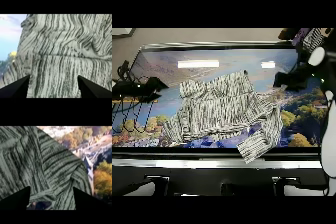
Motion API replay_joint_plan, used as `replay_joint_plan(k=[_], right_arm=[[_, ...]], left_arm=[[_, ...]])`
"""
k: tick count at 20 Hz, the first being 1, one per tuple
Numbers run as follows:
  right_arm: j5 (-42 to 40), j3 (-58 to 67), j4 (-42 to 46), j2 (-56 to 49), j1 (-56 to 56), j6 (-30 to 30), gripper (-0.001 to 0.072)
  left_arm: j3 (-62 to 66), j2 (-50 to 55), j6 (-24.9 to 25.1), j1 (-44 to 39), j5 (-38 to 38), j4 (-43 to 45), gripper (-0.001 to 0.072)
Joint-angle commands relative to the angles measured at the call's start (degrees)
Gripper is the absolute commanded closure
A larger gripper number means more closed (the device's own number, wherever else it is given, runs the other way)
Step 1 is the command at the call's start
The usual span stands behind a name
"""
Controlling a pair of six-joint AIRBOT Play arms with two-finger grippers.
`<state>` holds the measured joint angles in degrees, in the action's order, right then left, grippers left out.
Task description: Fold the clothes and pants, and hang the long-sleeved shirts on hangers.
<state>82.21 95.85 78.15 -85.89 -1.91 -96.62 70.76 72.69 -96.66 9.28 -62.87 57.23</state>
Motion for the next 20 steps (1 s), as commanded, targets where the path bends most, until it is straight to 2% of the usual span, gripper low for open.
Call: replay_joint_plan(k=[1,4,6,8,12,13,14,15,17,20], right_arm=[[-3.0,-19.5,-11.5,8.2,-3.6,2.3,0.0091],[-13.0,-34.1,-18.6,9.3,0.5,1.6,0.0091],[-21.1,-41.0,-20.1,9.0,4.4,-0.1,0.0091],[-26.3,-44.7,-20.7,7.3,7.7,-2.4,0.0091],[-33.0,-45.2,-22.9,2.5,12.0,-2.9,0.0094],[-35.2,-45.2,-23.1,2.0,12.5,-3.3,0.0143],[-37.0,-45.2,-23.3,1.8,12.5,-3.5,0.0350],[-38.1,-45.1,-23.2,2.0,12.5,-3.5,0.0621],[-39.6,-45.1,-23.0,3.4,12.5,-3.6,0.0685],[-39.0,-45.1,-22.9,5.9,12.5,-3.8,0.0685]], left_arm=[[-17.1,-11.6,-3.1,0.1,-1.6,-0.5,0.0012],[-27.9,-17.6,-7.8,-3.1,-1.2,-0.5,0.0012],[-32.0,-19.5,-10.4,-6.0,-1.0,-0.5,0.0012],[-33.8,-19.6,-12.4,-8.7,-1.0,-0.8,0.0012],[-35.7,-19.5,-16.5,-13.6,2.2,-0.7,-0.0013],[-36.0,-19.2,-16.8,-14.8,3.6,-0.8,-0.0013],[-36.1,-18.8,-17.5,-15.9,5.0,-0.9,-0.0013],[-36.3,-18.2,-18.4,-17.0,6.5,-1.2,-0.0013],[-36.7,-16.4,-18.5,-19.4,9.5,-2.7,-0.0013],[-36.8,-11.9,-20.0,-23.9,13.7,-4.8,-0.0013]])
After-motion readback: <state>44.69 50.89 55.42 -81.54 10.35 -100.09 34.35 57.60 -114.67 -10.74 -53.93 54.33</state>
